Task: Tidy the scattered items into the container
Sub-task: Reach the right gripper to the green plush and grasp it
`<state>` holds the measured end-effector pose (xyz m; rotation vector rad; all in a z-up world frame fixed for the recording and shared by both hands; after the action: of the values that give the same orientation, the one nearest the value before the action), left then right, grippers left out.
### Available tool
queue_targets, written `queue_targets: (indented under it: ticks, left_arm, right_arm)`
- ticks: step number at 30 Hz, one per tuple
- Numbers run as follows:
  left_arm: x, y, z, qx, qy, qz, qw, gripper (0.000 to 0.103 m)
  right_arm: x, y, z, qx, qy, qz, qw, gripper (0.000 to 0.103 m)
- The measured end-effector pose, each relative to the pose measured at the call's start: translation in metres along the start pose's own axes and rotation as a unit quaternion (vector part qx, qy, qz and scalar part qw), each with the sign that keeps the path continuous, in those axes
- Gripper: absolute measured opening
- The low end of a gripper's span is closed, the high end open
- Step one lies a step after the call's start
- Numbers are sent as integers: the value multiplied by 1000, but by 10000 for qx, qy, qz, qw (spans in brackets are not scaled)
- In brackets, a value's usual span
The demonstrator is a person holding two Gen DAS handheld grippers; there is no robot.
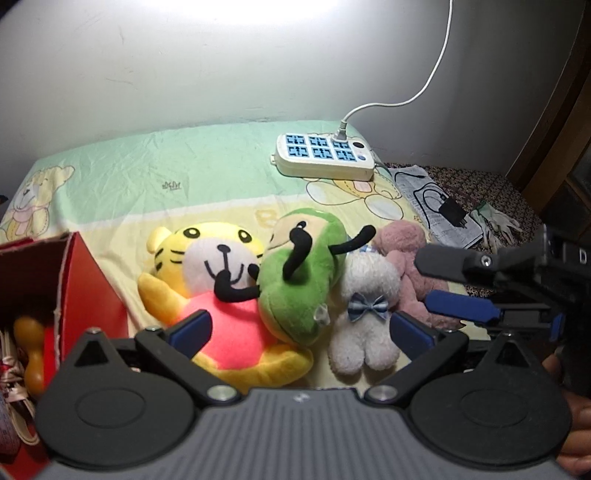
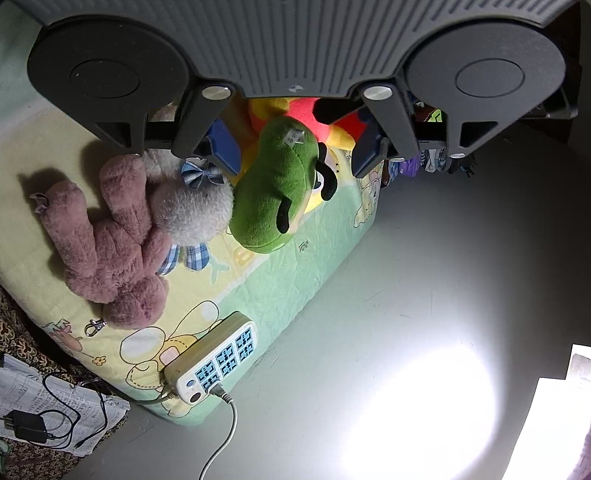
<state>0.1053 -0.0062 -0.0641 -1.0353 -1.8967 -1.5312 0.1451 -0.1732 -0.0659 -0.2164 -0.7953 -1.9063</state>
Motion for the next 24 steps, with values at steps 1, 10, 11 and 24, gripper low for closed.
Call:
queue_targets:
  ticks: [1,10,11,24]
  left_arm:
    - [-3,0,2,77,-107,72,9999,102]
    - [-32,10,5,35,-170,162,9997,102]
    - [-36,11,5,13,-181,196,9996,102]
    - [-56,19,10,-120,-230,151,9996,102]
  right_arm:
    - [-6,2,0,-35,-8,79,10000,72]
    - [-46,16,1,-268,-138,546,9981,72]
    - [-49,18,2,-213,-193,570,9980,72]
    - [-88,20,-7,-212,-481,1180,9916,68]
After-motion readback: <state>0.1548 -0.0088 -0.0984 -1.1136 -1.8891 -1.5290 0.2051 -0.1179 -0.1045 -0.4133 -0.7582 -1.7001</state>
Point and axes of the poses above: each gripper's, at about its wrist camera, not at the fingertips, and x roughly against the way its jaws point, z to its left, y to its top, the point moved 5 cm from there along -x, roughly the way its jaws point, and after that the axes turned 5 degrees about x, right-handed, at the moved point
